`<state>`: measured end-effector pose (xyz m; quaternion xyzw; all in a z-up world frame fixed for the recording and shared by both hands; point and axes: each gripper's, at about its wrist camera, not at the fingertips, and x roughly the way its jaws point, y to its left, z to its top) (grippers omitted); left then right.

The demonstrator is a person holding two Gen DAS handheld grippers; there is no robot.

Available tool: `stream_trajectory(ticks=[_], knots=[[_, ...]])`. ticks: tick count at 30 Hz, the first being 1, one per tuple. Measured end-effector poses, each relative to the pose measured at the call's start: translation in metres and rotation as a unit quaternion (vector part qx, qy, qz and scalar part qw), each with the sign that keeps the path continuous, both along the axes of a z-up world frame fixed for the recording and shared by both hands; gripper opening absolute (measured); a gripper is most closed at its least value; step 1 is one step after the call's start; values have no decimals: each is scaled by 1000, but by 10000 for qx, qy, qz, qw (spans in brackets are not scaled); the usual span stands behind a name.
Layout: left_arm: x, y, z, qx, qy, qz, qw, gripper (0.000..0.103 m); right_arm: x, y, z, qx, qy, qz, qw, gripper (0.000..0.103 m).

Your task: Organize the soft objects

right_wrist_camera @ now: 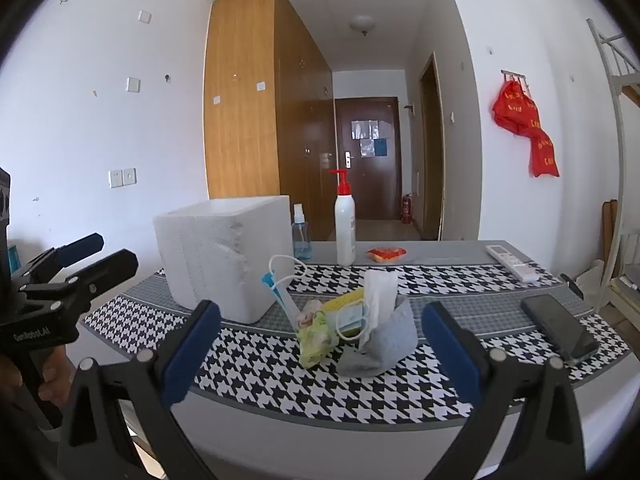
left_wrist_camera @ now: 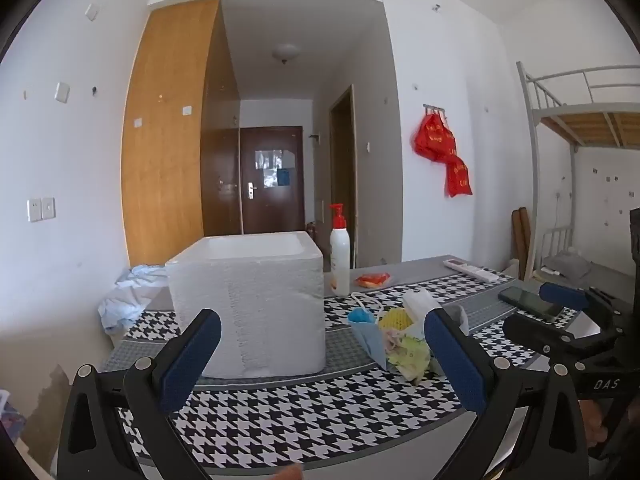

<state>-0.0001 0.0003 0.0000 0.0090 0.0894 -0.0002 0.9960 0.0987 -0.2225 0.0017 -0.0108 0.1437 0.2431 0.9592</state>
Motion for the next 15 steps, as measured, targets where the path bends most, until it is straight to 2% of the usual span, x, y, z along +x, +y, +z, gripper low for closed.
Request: stream_trajectory(ticks=[2,10,15], knots=[[0,-1,0,101,41,-17,9999,102,0,0,0,-19,-16,-10,10000,102],[-2,-13,3,129,63,-73,9999,102,-1,-1,1,11,-35,5,10000,102],[-2,-6,2,78,64,-59,9999,102,-2,-1,1,29,-46,12,10000,102]])
